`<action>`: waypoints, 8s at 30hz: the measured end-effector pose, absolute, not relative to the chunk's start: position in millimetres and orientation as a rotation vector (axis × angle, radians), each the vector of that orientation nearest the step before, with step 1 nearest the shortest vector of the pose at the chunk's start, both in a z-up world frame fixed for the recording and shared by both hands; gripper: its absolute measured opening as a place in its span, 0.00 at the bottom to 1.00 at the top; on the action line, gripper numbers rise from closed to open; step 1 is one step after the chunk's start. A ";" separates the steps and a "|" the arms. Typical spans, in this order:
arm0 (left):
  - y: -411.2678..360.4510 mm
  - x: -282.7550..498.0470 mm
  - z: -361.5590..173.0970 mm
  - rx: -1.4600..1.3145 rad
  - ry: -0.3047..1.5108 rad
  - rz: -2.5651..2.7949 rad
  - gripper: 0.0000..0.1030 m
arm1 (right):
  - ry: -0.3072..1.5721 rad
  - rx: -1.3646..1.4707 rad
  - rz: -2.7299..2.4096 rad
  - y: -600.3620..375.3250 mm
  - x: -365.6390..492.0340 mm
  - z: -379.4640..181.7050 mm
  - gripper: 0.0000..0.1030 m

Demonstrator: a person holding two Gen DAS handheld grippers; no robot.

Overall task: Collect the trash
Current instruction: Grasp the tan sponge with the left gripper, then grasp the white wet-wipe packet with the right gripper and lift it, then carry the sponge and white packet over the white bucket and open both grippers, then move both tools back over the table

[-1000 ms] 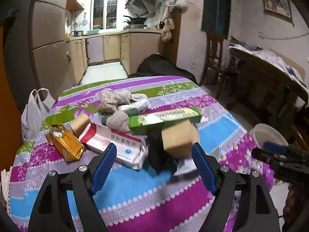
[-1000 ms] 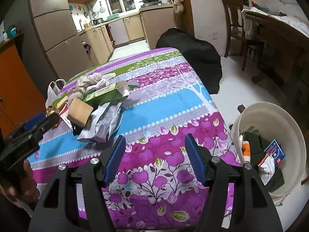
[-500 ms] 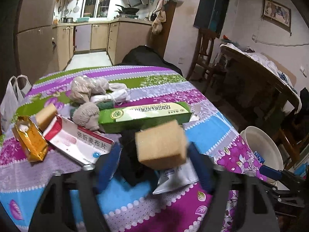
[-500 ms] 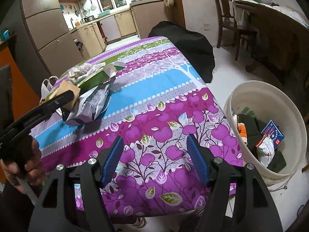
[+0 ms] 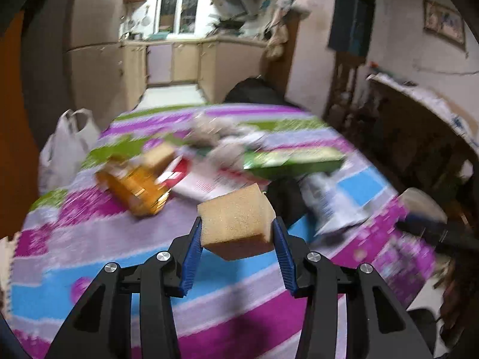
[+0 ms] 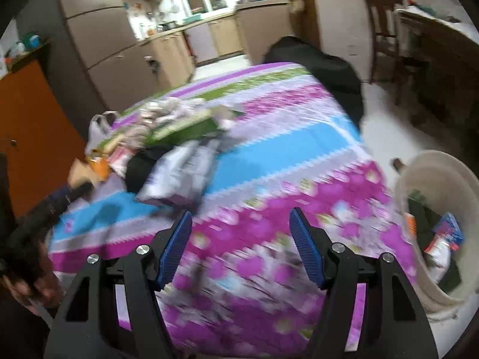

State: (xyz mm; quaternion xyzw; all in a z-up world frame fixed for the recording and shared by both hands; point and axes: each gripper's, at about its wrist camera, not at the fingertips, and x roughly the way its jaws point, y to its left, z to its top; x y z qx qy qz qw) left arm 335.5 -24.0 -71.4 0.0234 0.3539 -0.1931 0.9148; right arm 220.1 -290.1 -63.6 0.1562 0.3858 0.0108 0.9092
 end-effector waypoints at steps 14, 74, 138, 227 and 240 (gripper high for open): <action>-2.5 340.3 -104.6 0.016 0.834 -0.352 0.46 | 0.975 0.230 0.015 -240.1 305.2 -95.1 0.57; -19.0 337.4 -89.5 0.140 0.805 -0.201 0.41 | 0.937 0.121 0.038 -261.3 201.2 -74.0 0.30; -445.7 295.1 -37.6 0.579 0.623 -0.959 0.40 | 0.997 0.459 -0.476 -553.4 109.7 -15.2 0.31; -485.6 289.9 -100.8 0.623 0.725 -0.980 0.72 | 1.225 0.422 -0.465 -571.4 132.3 -67.0 0.50; -359.8 307.1 -81.6 0.396 0.591 -0.679 0.74 | 0.799 0.328 -0.459 -490.1 140.3 -45.7 0.53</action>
